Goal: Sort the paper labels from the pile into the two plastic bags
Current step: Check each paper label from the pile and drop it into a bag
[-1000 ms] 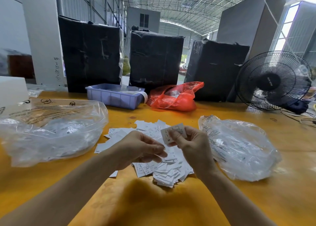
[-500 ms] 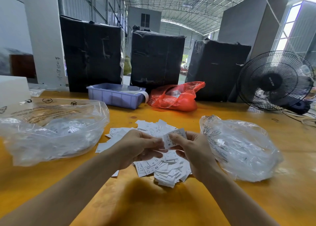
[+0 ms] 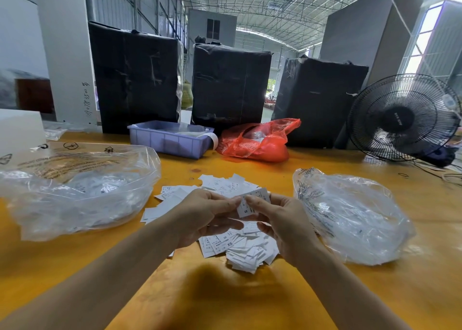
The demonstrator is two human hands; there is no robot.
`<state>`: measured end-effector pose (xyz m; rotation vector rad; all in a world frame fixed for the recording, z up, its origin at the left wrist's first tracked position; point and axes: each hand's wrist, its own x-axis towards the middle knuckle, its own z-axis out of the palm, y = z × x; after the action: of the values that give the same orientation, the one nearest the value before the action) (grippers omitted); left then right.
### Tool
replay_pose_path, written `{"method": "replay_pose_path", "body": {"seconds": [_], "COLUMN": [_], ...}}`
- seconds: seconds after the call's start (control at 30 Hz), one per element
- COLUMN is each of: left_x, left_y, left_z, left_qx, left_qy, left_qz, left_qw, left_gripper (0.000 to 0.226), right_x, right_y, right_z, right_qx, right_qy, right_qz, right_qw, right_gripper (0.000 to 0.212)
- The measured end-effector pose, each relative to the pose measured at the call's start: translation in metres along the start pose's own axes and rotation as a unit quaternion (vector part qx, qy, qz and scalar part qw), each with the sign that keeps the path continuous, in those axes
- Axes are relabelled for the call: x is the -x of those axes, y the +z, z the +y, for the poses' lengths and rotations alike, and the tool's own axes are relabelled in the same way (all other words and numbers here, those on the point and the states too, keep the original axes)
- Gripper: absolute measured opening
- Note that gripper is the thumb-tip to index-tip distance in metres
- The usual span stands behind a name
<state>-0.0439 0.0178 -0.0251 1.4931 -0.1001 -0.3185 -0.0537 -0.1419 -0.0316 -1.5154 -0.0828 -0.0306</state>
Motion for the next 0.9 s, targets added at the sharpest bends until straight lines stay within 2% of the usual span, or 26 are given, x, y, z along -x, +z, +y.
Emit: {"method": "replay_pose_path", "body": {"seconds": [0.2, 0.33, 0.5, 0.9], "left_x": [-0.0006, -0.0014, 0.0000, -0.0006], "left_y": [-0.0014, -0.0015, 0.0013, -0.0003], "left_z": [0.0001, -0.0023, -0.0015, -0.0011], "left_qx": [0.004, 0.018, 0.018, 0.033], "left_qy": [0.018, 0.015, 0.018, 0.012], "left_qz": [0.013, 0.018, 0.013, 0.013], "left_qw": [1.000, 1.000, 1.000, 0.999], "left_gripper": [0.015, 0.013, 0.023, 0.021], "right_x": [-0.0037, -0.0019, -0.0020, -0.0014], "right_y": [-0.0039, -0.0047, -0.0014, -0.0022], "right_z": [-0.0030, -0.0037, -0.0004, 0.0026], "right_qx": [-0.063, -0.034, 0.023, 0.068], "right_qy": [-0.055, -0.108, -0.151, -0.180], "right_qz": [0.078, 0.063, 0.073, 0.083], "right_qw": [0.993, 0.992, 0.986, 0.978], "right_gripper": [0.005, 0.005, 0.009, 0.010]}}
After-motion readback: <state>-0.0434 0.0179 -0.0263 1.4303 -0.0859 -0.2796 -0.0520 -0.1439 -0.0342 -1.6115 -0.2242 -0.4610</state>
